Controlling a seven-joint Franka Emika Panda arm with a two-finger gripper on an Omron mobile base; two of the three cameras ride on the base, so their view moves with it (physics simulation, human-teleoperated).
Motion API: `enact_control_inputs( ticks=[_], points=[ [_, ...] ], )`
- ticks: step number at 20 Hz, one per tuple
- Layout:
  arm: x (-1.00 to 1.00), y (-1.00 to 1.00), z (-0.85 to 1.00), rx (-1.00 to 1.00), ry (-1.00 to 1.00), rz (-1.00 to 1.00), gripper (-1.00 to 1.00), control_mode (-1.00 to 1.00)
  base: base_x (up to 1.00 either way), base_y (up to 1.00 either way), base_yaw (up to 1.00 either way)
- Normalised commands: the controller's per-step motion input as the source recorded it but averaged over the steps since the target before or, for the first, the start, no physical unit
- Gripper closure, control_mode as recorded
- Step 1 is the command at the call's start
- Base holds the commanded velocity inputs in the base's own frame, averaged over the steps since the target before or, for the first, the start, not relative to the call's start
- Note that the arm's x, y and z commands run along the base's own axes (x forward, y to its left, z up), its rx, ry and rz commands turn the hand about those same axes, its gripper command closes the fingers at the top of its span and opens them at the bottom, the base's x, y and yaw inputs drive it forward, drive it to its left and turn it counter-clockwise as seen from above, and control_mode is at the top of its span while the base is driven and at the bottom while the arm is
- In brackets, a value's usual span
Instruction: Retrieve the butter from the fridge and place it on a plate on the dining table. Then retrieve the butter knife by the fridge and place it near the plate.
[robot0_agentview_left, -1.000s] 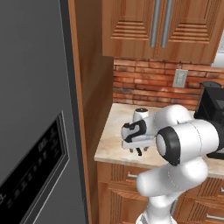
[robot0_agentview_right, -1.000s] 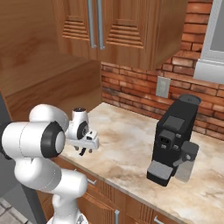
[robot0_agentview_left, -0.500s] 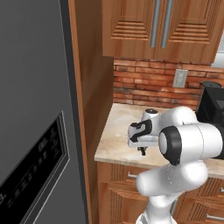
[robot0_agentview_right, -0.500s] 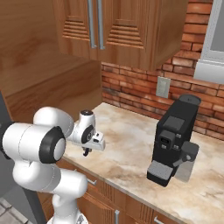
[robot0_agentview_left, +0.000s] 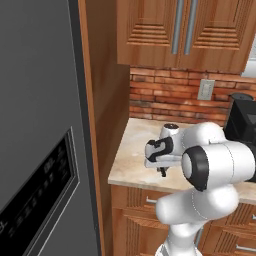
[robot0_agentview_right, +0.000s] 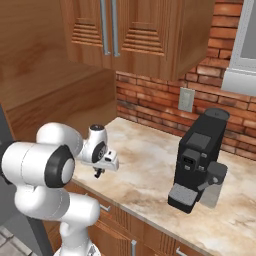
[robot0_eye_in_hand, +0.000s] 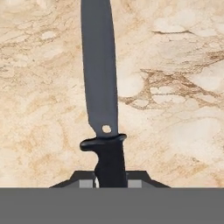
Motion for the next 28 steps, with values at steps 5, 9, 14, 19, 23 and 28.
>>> enact_control_inputs(
  ticks=[5, 9, 14, 19, 23, 28],
  points=[
    [-0.27, 0.13, 0.46, 0.0, 0.0, 0.0, 1.0, -1.0, 0.0, 0.0, 0.0],
    [-0.46, 0.17, 0.54, -0.05, 0.0, 0.0, 1.0, -1.0, 0.0, 0.0, 0.0],
    [-0.4, 0.18, 0.78, -0.13, 0.05, 0.0, 1.0, -1.0, 0.0, 0.0, 0.0],
    [-0.57, -0.02, 0.71, -0.05, 0.04, 0.08, 1.0, -1.0, 0.0, 0.0, 0.0],
    [-0.34, 0.0, 0.78, 0.0, 0.19, 0.06, 1.0, -1.0, 0.0, 0.0, 0.0],
    [-0.58, 0.02, 0.72, 0.0, 0.11, 0.08, 1.0, -1.0, 0.0, 0.0, 0.0]
  ],
)
